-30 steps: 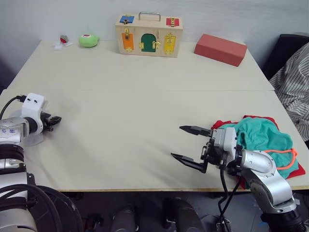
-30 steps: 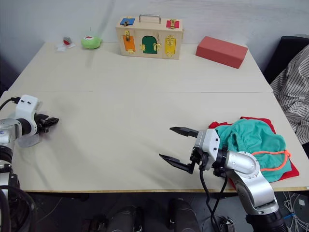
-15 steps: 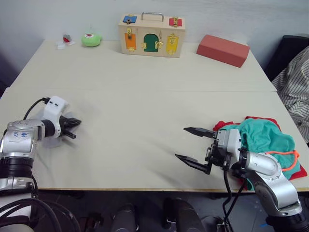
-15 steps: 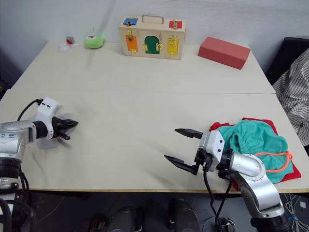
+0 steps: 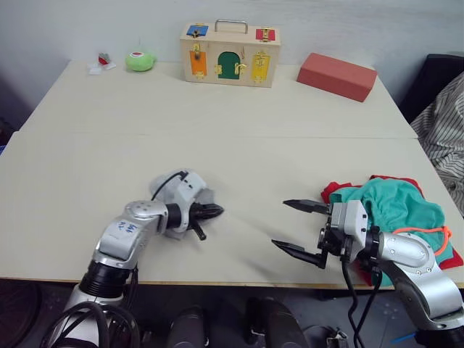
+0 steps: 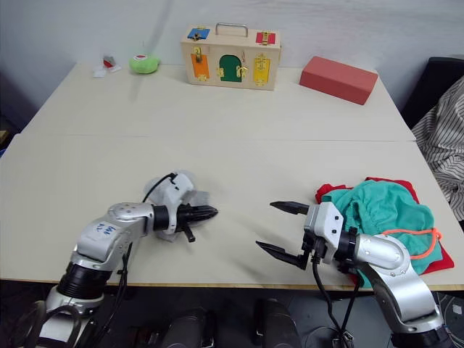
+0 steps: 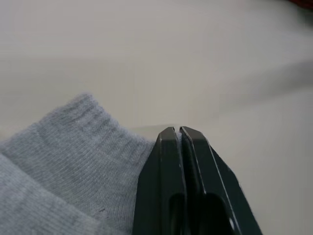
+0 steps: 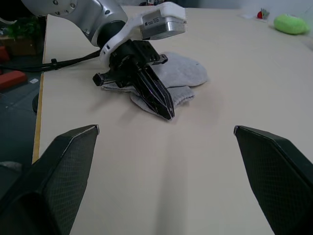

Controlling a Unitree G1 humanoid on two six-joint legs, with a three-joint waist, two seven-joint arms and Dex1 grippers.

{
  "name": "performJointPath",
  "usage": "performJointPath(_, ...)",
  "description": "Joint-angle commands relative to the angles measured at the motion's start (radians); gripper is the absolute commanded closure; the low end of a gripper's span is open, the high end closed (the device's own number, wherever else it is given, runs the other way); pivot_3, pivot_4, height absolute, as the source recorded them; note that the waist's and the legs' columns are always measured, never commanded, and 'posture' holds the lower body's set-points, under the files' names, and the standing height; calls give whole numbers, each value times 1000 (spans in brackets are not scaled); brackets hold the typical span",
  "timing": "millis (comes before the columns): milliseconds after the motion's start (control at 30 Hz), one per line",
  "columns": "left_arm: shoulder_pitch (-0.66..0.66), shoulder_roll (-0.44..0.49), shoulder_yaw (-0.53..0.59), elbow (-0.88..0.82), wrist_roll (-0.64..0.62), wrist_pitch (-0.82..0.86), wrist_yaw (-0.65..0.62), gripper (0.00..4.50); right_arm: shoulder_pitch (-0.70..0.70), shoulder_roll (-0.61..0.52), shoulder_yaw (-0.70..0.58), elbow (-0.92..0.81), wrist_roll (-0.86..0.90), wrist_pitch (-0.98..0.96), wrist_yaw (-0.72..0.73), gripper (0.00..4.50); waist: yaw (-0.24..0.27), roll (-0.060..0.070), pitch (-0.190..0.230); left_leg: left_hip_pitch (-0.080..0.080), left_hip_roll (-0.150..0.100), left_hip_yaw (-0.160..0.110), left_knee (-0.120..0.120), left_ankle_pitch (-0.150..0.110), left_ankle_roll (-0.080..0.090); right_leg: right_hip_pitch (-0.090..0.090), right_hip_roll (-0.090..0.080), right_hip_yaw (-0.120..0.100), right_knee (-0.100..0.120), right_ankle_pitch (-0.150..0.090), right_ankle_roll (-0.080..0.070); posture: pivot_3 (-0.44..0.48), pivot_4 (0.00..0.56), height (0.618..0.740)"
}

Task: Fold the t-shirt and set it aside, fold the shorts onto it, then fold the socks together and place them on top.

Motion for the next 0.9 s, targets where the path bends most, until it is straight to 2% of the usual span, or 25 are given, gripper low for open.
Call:
performJointPath(33, -18, -34, -41, 0, -5, -60, -34, 4483, 19, -16, -28, -57, -4, 5, -11, 0, 1, 0, 0, 0, 0, 0, 0, 0, 0, 0, 0, 0, 0, 0, 0, 0, 150, 740)
performJointPath(67, -20, -37, -42, -1, -15, -55, -43, 4483, 25, -17, -29, -61, -7, 8, -18, 0, 1, 0, 0, 0, 0, 0, 0, 0, 0, 0, 0, 0, 0, 0, 0, 0, 150, 740)
performJointPath(167, -23, -18, -47, -26, -42, -63, -109, 3797, 42, -20, -31, -74, -23, 26, -40, 0, -1, 0, 0, 0, 0, 0, 0, 0, 0, 0, 1, 0, 0, 0, 0, 0, 150, 740)
performJointPath(233, -25, -16, -16, -43, -62, -105, -133, 3228, 49, -23, -28, -85, -21, 63, -58, 0, -2, 0, 0, 0, 1, 0, 0, 0, 0, 0, 1, 0, 0, 0, 0, 0, 150, 740)
performJointPath(400, -26, 42, 104, -52, -167, -228, -293, 1643, 58, -13, -13, -111, -45, 100, -95, 0, -3, 0, 0, -1, 1, -1, 0, 0, 0, 0, 0, -1, -1, 0, 0, 0, 150, 740)
performJointPath(467, -37, 85, 179, -13, -210, -254, -340, 1643, 52, -16, 5, -117, -74, 98, -104, 0, -7, 0, 0, -1, 1, -1, 0, 0, 0, 0, 1, -1, -1, 0, 0, 0, 150, 740)
performJointPath(567, -63, 150, 239, 84, -198, -333, -390, 1643, 35, -6, 33, -118, -97, 101, -110, 0, -9, 1, 0, -1, 1, -1, 0, 0, 0, 0, 1, -1, -1, 0, 0, 0, 150, 740)
performJointPath(633, -101, 232, 252, 260, -99, -525, -443, 1643, -13, 17, 102, -96, -158, 88, -128, 0, -9, 1, 0, -1, 1, -1, 0, 0, 0, 0, 1, -2, -1, 0, 0, 0, 150, 740)
performJointPath(733, -174, 347, 215, 596, 65, -917, -529, 1643, -113, 73, 235, -24, -290, 49, -158, 0, -18, 1, 0, -1, 3, 0, 0, 0, 0, -1, 2, -2, -2, 0, 0, 0, 150, 740)
performJointPath(900, -306, 361, 153, 948, 185, -1227, -594, 1643, -212, 157, 381, 100, -467, -56, -206, 0, -1, 1, 0, -6, 3, -1, 0, 0, -2, -5, 3, -5, -2, -2, -3, 0, 150, 740)
